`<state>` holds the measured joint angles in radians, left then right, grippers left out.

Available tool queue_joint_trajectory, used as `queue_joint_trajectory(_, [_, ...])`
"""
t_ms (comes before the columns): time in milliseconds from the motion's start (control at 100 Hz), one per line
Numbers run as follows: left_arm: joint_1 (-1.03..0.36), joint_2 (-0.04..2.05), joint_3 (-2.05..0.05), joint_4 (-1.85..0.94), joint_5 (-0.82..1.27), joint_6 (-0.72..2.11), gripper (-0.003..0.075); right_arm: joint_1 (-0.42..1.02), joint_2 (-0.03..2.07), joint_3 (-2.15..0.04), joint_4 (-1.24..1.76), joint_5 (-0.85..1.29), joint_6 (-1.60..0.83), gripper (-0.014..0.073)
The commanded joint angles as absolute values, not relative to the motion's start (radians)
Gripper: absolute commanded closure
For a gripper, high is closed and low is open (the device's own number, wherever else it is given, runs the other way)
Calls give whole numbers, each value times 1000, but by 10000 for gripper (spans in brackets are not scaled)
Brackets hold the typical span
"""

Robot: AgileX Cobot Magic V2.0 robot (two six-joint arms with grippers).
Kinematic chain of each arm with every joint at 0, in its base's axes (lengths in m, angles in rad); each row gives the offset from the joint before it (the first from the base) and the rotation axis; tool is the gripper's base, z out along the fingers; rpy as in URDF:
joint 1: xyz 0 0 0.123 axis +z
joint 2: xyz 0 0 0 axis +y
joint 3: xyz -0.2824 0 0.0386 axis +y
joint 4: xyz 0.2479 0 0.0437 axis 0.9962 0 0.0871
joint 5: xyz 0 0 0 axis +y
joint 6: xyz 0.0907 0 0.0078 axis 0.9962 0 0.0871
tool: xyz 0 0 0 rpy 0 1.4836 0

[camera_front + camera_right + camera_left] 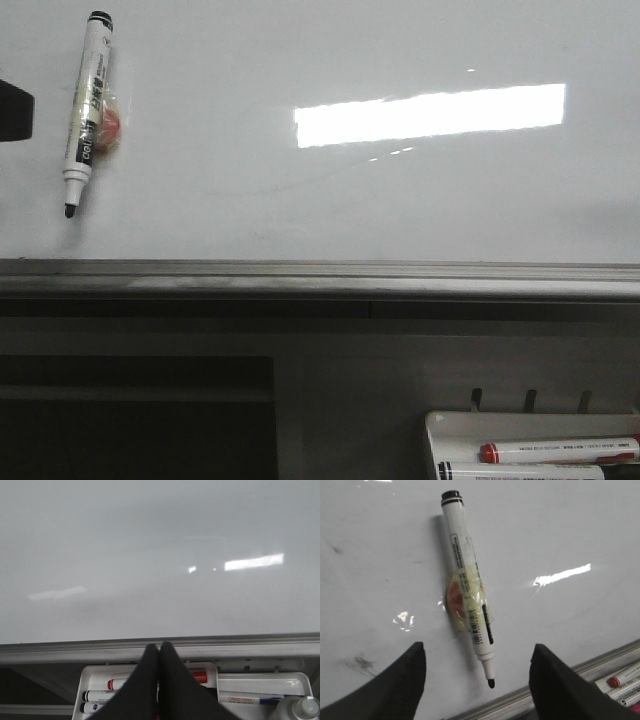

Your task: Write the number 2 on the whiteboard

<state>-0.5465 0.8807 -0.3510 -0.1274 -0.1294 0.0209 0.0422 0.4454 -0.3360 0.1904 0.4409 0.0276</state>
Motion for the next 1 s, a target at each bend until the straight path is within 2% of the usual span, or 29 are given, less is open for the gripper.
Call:
queue_joint_trajectory(0, [-573,930,-381,-152,-252,23,314,45,456,-363,196,389,25,664])
queue_joint_trajectory(260, [-602,1067,-381,-229,-409,23,314,45,456,-363,196,389,25,664])
queue_joint_trajectory(720, [-602,1204,-391,-228,-515,-30,327,45,456,-363,196,389,25,664])
queue_joint_trajectory(770, [-602,1218,-391,-228,-521,-30,360,45,456,-363,196,389,25,664])
queue_joint_trajectory(840, [-602,1227,-391,-228,-528,-32,456,45,456,-363,196,389,25,664])
queue_joint_trajectory(960, [-602,1227,-391,-226,-520,-32,711,45,456,-363,174,407,25,664])
queue_joint_trajectory(990, [-602,1226,-391,-221,-514,-32,738,45,456,-363,169,417,25,664])
